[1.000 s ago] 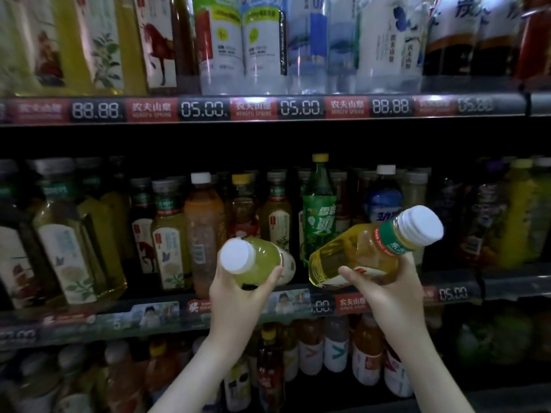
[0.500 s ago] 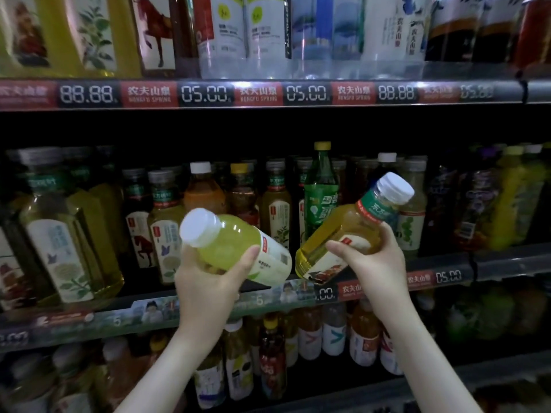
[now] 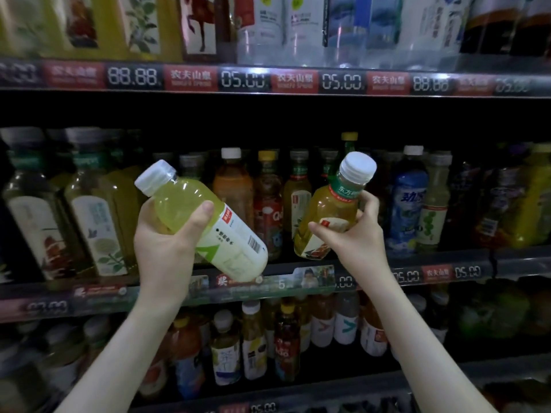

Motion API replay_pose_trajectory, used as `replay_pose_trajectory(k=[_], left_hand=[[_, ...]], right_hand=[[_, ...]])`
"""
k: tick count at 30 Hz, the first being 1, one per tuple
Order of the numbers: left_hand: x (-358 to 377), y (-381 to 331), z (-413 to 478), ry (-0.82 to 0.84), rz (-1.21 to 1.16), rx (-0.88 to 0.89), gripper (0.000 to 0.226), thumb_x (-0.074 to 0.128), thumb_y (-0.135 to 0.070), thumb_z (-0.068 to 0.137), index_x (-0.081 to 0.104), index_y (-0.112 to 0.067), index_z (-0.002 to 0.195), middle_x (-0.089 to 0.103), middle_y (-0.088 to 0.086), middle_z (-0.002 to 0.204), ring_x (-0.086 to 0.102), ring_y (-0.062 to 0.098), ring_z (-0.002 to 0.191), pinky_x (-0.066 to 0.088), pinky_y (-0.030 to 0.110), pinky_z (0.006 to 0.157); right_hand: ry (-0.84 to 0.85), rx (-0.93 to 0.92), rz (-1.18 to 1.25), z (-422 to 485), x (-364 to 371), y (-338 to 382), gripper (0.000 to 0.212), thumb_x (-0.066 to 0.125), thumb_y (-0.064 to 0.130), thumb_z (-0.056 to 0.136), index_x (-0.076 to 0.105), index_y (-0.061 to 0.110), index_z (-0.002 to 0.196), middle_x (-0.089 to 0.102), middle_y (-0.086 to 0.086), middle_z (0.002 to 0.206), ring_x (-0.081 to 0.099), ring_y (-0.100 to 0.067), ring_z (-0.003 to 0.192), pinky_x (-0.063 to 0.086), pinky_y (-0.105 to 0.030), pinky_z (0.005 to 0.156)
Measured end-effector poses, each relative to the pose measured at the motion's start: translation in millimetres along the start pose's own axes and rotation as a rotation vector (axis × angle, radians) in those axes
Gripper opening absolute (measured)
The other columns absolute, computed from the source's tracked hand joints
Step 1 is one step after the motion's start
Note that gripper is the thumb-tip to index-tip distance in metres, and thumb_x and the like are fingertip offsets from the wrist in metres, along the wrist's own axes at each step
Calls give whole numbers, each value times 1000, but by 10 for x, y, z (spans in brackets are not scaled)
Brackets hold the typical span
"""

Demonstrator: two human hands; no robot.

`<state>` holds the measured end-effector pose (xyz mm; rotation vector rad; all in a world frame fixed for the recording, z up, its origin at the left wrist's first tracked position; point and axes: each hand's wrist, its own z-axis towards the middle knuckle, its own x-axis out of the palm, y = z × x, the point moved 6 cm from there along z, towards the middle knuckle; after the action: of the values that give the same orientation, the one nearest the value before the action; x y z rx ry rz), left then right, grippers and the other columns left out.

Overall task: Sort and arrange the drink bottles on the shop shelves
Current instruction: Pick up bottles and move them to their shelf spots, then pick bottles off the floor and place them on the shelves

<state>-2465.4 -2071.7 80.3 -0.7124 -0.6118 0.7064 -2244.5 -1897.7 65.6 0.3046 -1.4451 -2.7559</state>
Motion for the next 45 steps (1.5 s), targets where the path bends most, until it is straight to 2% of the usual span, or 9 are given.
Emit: replay_pose_trajectory(k=[12, 16, 19, 24, 27, 30, 34, 38, 45], left_hand=[[-261, -11, 89, 96, 77, -59, 56, 79, -43, 66, 58, -27, 115, 68, -15, 97, 66, 1, 89, 49, 16, 70], [-247, -19, 142, 167, 159, -73, 75, 77, -43, 64, 45, -37, 132, 65, -14, 107, 65, -2, 92, 49, 15, 71], [-248, -8, 179, 209, 205, -92, 80, 79, -40, 66, 40, -43, 136, 63, -16, 110, 64, -3, 93, 49, 19, 73], [-242, 11, 320, 285, 290, -108, 86, 81, -35, 71, 31, -47, 140, 54, -26, 115, 58, -8, 97, 48, 18, 75], [-220, 48, 383, 356, 401, -107, 91, 83, -40, 70, 27, -46, 142, 53, -21, 120, 57, 0, 105, 51, 28, 85], [-250, 121, 437, 372, 486, -157, 93, 84, -48, 64, 32, -38, 140, 58, -12, 125, 59, 9, 110, 52, 39, 93], [-331, 142, 444, 400, 504, -202, 78, 84, -44, 65, 47, -28, 131, 63, -16, 110, 61, 4, 100, 54, 34, 88], [-488, 161, 283, 432, 462, -265, 65, 85, -43, 62, 54, -35, 119, 67, -16, 103, 64, 3, 96, 55, 34, 87], [-865, 157, -358, 396, 437, -370, 52, 88, -43, 57, 61, -41, 101, 70, -23, 95, 67, -2, 89, 57, 33, 83]], right_hand=[[128, 86, -178, 383, 528, -163, 78, 79, 28, 78, 36, 23, 142, 58, 1, 122, 57, -21, 113, 46, -31, 87], [92, 118, -300, 455, 621, -216, 92, 73, 28, 84, 13, 23, 153, 47, -9, 143, 50, -31, 126, 47, -42, 95], [-12, -87, -413, 333, 658, 9, 89, 65, 23, 90, 4, 23, 154, 29, -10, 153, 35, -31, 137, 44, -47, 102], [-64, -501, -422, 205, 925, 796, 71, 61, 25, 93, 23, 13, 152, 37, -15, 146, 29, -27, 134, 33, -34, 105], [195, -392, -391, 418, 1307, 978, 75, 57, 36, 94, 14, 22, 154, 31, -9, 153, 30, -27, 139, 30, -36, 110], [280, -268, -528, 605, 1545, 1005, 76, 58, 47, 90, 20, 22, 151, 51, -12, 138, 53, -31, 121, 50, -40, 91], [271, -252, -481, 572, 1473, 1125, 49, 64, 38, 88, 47, 15, 127, 64, -7, 112, 62, -27, 103, 51, -33, 77], [160, -524, -426, 116, 1161, 1336, 30, 68, 30, 88, 58, 11, 109, 60, 3, 89, 61, -16, 84, 42, -24, 66], [55, -788, -356, -560, 751, 1296, 31, 70, 21, 88, 59, 0, 109, 55, 5, 89, 47, 0, 78, 37, -2, 68]])
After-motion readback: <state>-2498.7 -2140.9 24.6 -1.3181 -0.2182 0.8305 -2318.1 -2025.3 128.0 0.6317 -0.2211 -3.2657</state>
